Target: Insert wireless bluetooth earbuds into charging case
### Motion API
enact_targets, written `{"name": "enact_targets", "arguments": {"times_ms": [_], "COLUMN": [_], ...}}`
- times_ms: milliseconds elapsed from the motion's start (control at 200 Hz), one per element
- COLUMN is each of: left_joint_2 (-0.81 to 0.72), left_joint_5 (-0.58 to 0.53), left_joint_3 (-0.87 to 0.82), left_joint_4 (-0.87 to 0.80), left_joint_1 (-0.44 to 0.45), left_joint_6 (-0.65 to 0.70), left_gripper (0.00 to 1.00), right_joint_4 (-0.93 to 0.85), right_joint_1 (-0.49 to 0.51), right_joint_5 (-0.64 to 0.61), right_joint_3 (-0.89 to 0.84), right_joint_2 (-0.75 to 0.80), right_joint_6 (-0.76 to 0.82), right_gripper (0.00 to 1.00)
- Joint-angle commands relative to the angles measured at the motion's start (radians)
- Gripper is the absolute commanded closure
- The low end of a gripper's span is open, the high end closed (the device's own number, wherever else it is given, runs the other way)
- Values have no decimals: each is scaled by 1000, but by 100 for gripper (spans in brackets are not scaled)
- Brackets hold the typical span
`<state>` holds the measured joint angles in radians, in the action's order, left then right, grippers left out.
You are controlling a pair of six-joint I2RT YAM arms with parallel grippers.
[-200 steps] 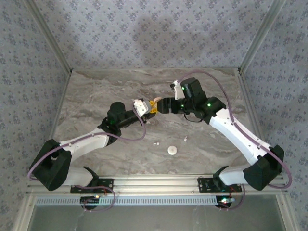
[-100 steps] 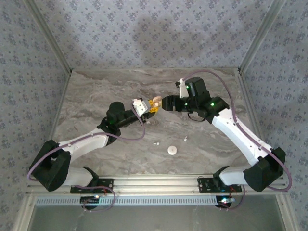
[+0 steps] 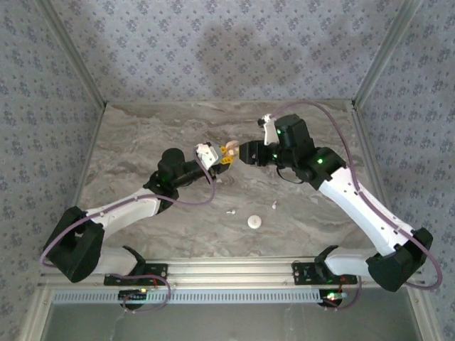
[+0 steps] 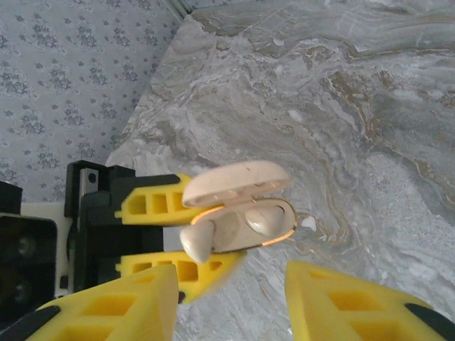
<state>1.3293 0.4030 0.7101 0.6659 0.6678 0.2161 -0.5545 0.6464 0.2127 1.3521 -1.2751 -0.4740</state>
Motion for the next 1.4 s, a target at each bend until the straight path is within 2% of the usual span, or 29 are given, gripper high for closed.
{"name": "enact_targets", "arguments": {"times_ms": [0,315,1394], "left_joint_2": [-7,-4,-4], "left_joint_5": [2,6,20], "left_joint_3": [40,47,45], "left_joint_4": [3,-1,1], "left_joint_1": [-1,-2,-2], "left_joint_6": [-7,-5,-19], "left_gripper": [89,89,89], "right_joint_4": [-87,-166,-162], "right_joint_1": [30,54,67], "right_joint_5": [-56,-78,-21], "right_joint_3": [74,172,203], "right_joint_2": [-43,-138,-198], "right_joint_6": [-39,-29,6], "right_gripper": [57,58,70]}}
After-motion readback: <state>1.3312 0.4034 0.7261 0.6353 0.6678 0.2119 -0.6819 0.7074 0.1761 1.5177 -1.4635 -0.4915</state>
